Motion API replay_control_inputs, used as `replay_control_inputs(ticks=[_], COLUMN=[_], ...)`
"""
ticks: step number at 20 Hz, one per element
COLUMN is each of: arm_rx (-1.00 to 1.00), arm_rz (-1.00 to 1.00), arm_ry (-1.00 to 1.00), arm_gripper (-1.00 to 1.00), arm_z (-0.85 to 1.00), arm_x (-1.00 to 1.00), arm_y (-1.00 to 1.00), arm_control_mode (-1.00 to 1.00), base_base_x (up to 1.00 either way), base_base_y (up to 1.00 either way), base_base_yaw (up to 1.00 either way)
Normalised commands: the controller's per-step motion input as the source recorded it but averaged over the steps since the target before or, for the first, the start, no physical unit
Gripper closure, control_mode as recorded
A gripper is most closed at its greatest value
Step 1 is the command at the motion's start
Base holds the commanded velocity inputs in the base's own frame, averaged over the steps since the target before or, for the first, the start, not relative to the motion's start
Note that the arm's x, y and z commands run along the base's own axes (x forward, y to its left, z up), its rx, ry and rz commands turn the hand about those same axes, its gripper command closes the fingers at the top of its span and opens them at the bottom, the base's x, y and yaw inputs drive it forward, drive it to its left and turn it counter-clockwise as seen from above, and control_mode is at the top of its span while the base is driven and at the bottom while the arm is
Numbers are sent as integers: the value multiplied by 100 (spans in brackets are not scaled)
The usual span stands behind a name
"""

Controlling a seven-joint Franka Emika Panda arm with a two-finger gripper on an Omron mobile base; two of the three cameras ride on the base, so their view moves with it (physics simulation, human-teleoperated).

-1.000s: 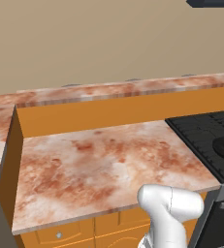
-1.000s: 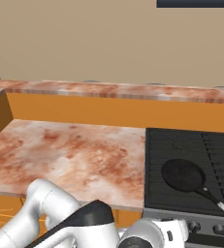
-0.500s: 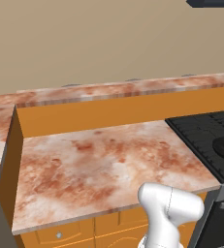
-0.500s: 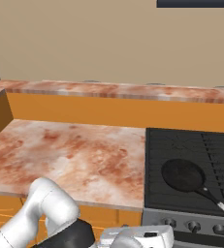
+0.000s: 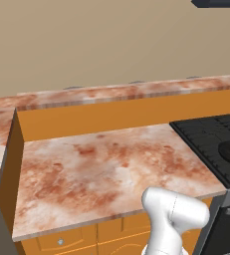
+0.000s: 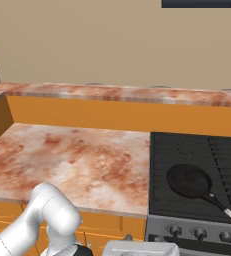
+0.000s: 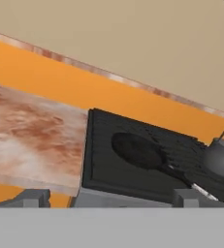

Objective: Pick the pan from the cabinet and place it on the stove. Then turn on the stove burner for the pan.

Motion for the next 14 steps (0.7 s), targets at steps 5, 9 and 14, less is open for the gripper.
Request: replay_control_inputs(ticks=[5,9,14], arm_rx=[1,0,6], arm_rz=[0,0,0], arm_ry=[-15,-12,-7], arm_gripper=[-100,-100,-100], arm_z=[0,0,0], arm_x=[-15,-9,0], arm_y=[0,0,-18], arm_control_mode=[-100,-100,-100], base_base_x=[0,0,0], base_base_y=[0,0,0], base_base_yaw=[0,0,0])
